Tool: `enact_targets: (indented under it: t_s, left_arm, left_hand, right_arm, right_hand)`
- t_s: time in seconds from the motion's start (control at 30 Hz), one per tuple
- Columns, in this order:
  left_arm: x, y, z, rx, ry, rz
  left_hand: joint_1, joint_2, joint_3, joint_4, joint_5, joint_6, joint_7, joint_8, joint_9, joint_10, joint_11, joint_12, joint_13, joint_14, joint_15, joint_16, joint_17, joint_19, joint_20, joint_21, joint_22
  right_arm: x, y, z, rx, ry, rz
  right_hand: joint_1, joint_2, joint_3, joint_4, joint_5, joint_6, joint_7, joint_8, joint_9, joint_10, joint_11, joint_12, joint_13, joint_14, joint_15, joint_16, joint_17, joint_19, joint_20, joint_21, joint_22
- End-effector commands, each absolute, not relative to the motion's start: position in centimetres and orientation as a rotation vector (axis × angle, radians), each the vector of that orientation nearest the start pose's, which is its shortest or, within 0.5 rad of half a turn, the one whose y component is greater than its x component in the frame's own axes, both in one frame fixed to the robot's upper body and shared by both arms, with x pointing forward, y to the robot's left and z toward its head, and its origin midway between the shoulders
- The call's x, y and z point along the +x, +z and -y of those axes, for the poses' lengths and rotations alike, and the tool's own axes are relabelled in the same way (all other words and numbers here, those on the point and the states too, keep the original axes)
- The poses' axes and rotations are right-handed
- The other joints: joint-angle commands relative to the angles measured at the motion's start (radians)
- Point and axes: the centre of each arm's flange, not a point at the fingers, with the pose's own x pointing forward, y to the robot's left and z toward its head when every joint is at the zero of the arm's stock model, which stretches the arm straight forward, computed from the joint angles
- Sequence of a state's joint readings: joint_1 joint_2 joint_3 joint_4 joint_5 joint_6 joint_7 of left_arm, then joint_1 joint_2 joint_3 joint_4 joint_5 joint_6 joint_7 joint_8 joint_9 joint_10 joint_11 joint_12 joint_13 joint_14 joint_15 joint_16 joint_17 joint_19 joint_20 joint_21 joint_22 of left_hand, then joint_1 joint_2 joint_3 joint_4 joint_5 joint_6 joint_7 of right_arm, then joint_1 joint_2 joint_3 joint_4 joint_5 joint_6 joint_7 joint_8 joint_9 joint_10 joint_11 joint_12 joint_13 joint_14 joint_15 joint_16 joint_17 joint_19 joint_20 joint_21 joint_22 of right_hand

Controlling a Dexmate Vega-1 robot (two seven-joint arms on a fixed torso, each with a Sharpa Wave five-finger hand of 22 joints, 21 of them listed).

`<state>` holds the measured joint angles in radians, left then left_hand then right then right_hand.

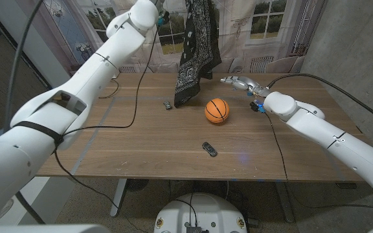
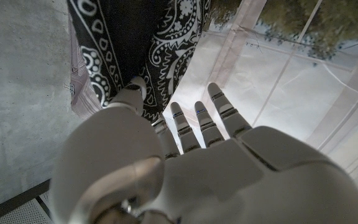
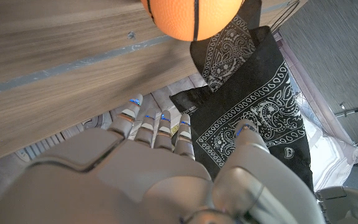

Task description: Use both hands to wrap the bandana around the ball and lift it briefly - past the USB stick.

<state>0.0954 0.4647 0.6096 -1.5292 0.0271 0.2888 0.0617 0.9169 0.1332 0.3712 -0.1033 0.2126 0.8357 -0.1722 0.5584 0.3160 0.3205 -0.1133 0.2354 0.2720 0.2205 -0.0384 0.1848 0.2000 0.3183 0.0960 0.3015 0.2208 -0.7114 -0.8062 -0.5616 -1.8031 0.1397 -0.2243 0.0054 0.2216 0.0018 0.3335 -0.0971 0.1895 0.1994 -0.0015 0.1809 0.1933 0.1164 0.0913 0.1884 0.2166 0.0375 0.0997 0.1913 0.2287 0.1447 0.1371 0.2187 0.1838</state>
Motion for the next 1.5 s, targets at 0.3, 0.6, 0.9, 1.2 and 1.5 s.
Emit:
enact_targets:
  t_s: [0.3, 0.6, 0.9, 1.2, 1.5]
  left_arm:
    - [56.3, 38.4, -16.0, 0.745, -0.129, 0.930]
    - [58.2, 39.2, -16.1, 0.675, -0.208, 0.905]
    - [59.5, 39.4, -15.2, 0.613, -0.206, 0.934]
    - [59.4, 39.2, -14.4, 0.651, -0.172, 0.948]
    - [59.4, 39.0, -14.1, 0.654, -0.193, 0.959]
  left_hand:
    - [-0.008, -0.006, -0.023, 0.003, 0.026, 0.043, -0.049, 0.006, 0.003, -0.061, 0.017, -0.021, 0.002, -0.064, 0.038, -0.004, 0.005, -0.041, 0.012, -0.012, 0.004]
    - [-0.009, -0.009, -0.029, 0.004, 0.034, 0.046, -0.049, 0.011, 0.010, -0.064, 0.014, -0.021, 0.001, -0.078, 0.045, -0.004, 0.006, -0.054, 0.022, -0.016, 0.004]
    - [-0.009, -0.010, -0.034, 0.004, 0.041, 0.046, -0.049, 0.015, 0.015, -0.058, 0.013, -0.018, 0.000, -0.083, 0.049, -0.001, 0.006, -0.055, 0.024, -0.015, 0.004]
    - [-0.008, -0.007, -0.037, 0.005, 0.048, 0.050, -0.049, 0.020, 0.021, -0.049, 0.010, -0.013, -0.001, -0.080, 0.045, 0.004, 0.006, -0.051, 0.020, -0.013, 0.004]
    - [-0.004, -0.005, -0.039, 0.004, 0.053, 0.059, -0.050, 0.028, 0.027, -0.040, 0.003, -0.009, -0.002, -0.075, 0.035, 0.008, 0.006, -0.047, 0.011, -0.010, 0.004]
  right_arm:
    - [60.5, 7.0, 17.8, -0.879, 0.285, 0.593]
    - [61.0, 7.2, 15.8, -0.906, 0.346, 0.603]
    - [61.2, 7.1, 13.3, -0.942, 0.335, 0.597]
    - [61.0, 6.5, 10.8, -0.986, 0.144, 0.581]
    - [60.5, 5.7, 8.4, -1.031, -0.204, 0.593]
  right_hand:
    - [-0.004, 0.002, -0.031, -0.002, 0.008, 0.099, 0.028, 0.047, 0.005, -0.113, 0.049, 0.000, -0.006, -0.179, 0.040, -0.009, -0.003, -0.138, -0.016, -0.030, 0.005]
    - [-0.017, 0.001, -0.047, 0.003, 0.011, 0.181, 0.018, 0.063, 0.004, -0.124, 0.016, 0.007, -0.011, -0.235, 0.031, -0.006, -0.005, -0.198, -0.009, -0.032, 0.005]
    - [-0.027, -0.008, -0.062, 0.005, 0.014, 0.175, 0.057, 0.049, 0.002, -0.136, 0.021, 0.006, -0.013, -0.253, 0.032, 0.000, -0.005, -0.219, -0.006, -0.030, 0.005]
    - [-0.042, -0.038, -0.087, 0.005, 0.021, 0.155, 0.093, 0.032, 0.001, -0.131, 0.036, 0.013, -0.015, -0.220, 0.034, 0.020, -0.005, -0.190, 0.008, -0.010, 0.005]
    - [0.035, -0.030, -0.084, -0.031, 0.039, 0.228, 0.128, 0.042, 0.003, 0.018, 0.034, 0.056, -0.016, -0.054, 0.014, 0.065, -0.019, -0.014, 0.013, 0.043, 0.002]
